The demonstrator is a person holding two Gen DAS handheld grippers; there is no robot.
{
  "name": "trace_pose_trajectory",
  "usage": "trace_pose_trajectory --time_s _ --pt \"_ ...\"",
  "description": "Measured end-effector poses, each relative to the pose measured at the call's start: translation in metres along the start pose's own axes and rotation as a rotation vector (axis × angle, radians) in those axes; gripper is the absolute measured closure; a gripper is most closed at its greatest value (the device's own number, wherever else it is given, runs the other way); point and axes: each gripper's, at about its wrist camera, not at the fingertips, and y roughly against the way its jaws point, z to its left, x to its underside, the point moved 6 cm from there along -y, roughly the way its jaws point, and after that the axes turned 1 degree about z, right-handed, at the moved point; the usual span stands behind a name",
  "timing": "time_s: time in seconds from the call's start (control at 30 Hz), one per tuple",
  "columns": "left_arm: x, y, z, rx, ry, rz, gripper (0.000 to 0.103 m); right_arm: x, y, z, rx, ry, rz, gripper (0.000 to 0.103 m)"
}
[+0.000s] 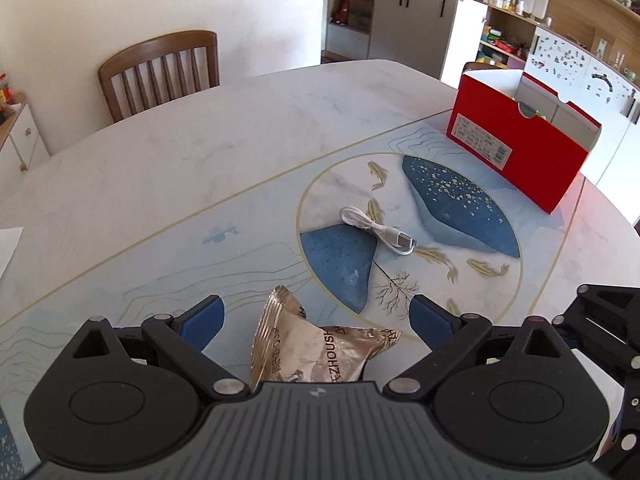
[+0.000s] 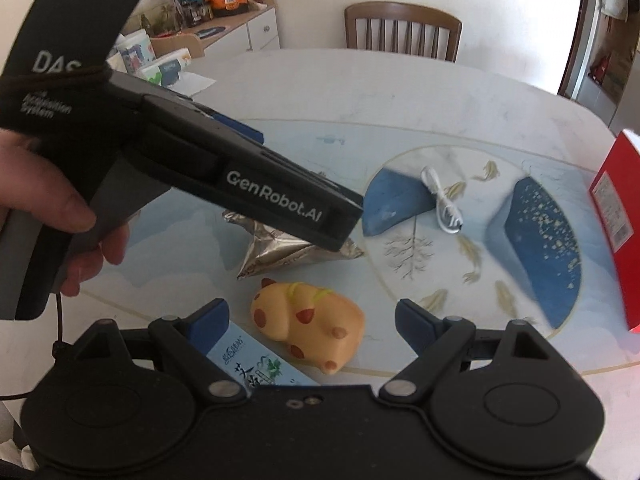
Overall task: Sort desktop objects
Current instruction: 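Grasp the silver foil bag with the left tool while the right tool grasps the yellow spotted toy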
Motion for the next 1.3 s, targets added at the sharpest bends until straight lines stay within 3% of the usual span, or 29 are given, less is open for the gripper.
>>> trace_pose_trajectory --time_s 0.43,0.7,0.77,0.9,1.03,1.3 --pt "0.018 -0.033 0.02 0.043 0.054 0.075 0.004 0.006 -0.026 0.0 0.003 -0.019 0.061 0.014" --pt "0.026 -0.039 0.02 0.078 0.088 0.09 0.005 0.008 -0.029 -0.009 -0.053 -0.101 0.088 0.025" --pt "0.028 -0.04 0.02 0.093 0.098 0.093 0.011 0.008 -0.029 -0.01 -0.07 -0.112 0.089 0.032" --pt "0.028 -0.04 0.017 0.104 0.103 0.092 0.021 0.008 -0.028 -0.012 -0.083 -0.125 0.089 0.034" --pt "0.024 -0.04 0.016 0.131 0.125 0.089 0.042 0.007 -0.027 -0.017 -0.082 -0.142 0.083 0.036" --pt "0.02 -0.041 0.015 0.129 0.148 0.089 0.051 0.003 -0.019 -0.035 -0.042 -0.156 0.045 0.038"
